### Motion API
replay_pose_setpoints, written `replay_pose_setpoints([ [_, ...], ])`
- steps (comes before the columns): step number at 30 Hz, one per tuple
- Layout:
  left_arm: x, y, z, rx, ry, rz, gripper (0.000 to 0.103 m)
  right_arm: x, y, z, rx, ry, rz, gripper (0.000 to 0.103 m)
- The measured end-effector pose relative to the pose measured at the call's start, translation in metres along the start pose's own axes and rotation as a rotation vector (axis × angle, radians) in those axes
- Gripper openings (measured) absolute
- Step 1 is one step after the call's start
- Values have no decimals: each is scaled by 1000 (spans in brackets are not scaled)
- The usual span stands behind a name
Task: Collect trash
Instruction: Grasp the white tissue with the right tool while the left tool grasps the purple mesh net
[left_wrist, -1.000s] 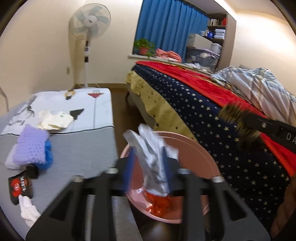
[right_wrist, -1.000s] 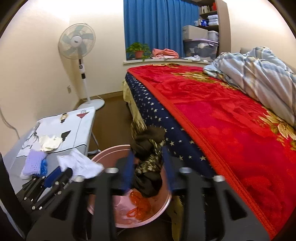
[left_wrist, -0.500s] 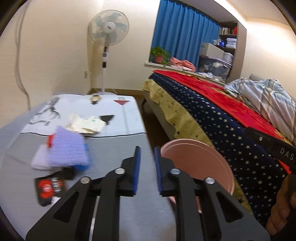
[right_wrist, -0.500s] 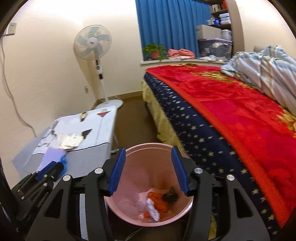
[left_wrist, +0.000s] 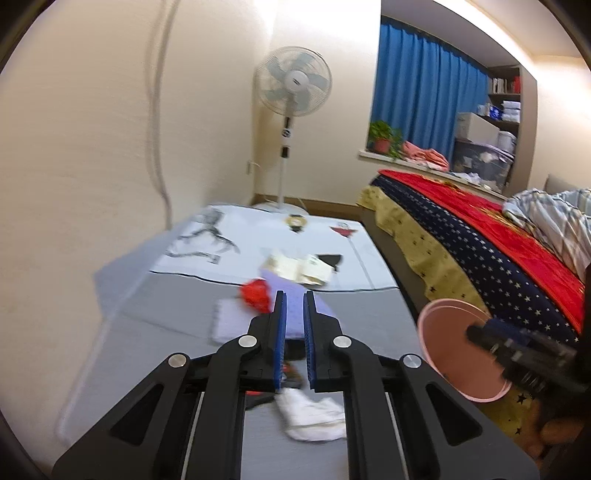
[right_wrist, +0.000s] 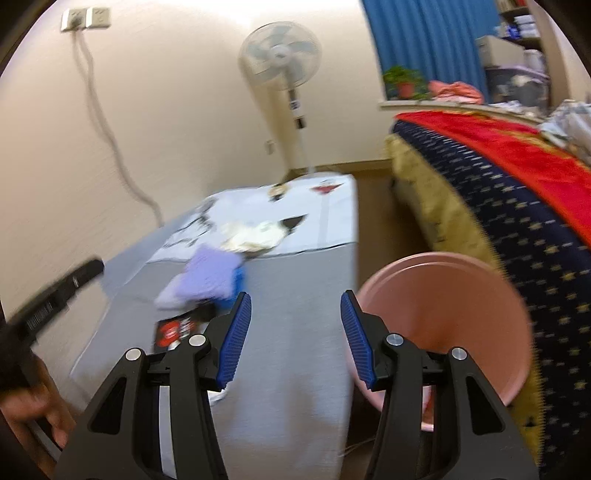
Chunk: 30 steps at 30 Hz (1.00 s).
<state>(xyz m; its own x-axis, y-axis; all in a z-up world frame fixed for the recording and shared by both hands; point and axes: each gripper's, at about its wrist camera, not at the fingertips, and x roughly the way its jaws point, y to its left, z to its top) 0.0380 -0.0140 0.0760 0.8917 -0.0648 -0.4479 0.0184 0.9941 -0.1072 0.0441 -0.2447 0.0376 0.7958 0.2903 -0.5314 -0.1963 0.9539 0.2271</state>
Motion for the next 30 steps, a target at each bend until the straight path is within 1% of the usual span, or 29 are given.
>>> replay_pose_setpoints([
  [2,-12,13,5,-4,-2,15,9,11,16,-9,-30,21,41,51],
  [6,-28,30,11,-4,-1,14,9,29,44,-23,-78,61,113,51],
  [9,-34,39,11,-9,-18,20,9,44,58,-34,-115,108,137,52],
  [10,-32,42,8,-20,-19,21,9,50,63,-38,-128,136,142,52],
  [12,-26,44,3,-34,-7,23,9,61,68,-45,-135,194,171,57],
  [13,-20,46,0,-55,-1,15,9,65,70,-49,-136,215,182,57],
  [16,-12,49,-2,-91,4,-2,9,75,74,-54,-152,251,193,58],
  [17,-8,48,-3,-89,5,-2,9,78,77,-56,-161,264,198,58],
  [20,-3,48,-2,-76,-3,9,9,87,82,-63,-186,296,199,58],
  [23,3,54,-5,-89,6,24,9,95,88,-67,-220,316,191,57],
  [25,8,60,-7,-104,17,34,9,98,90,-68,-226,325,194,51],
  [27,13,63,-10,-114,27,36,9,100,91,-70,-239,339,198,36],
  [28,15,64,-11,-116,30,35,9,103,93,-70,-253,340,190,33],
  [29,18,64,-12,-115,32,35,9,103,93,-69,-262,338,190,25],
  [30,19,65,-13,-114,33,35,9,102,92,-66,-247,338,203,22],
])
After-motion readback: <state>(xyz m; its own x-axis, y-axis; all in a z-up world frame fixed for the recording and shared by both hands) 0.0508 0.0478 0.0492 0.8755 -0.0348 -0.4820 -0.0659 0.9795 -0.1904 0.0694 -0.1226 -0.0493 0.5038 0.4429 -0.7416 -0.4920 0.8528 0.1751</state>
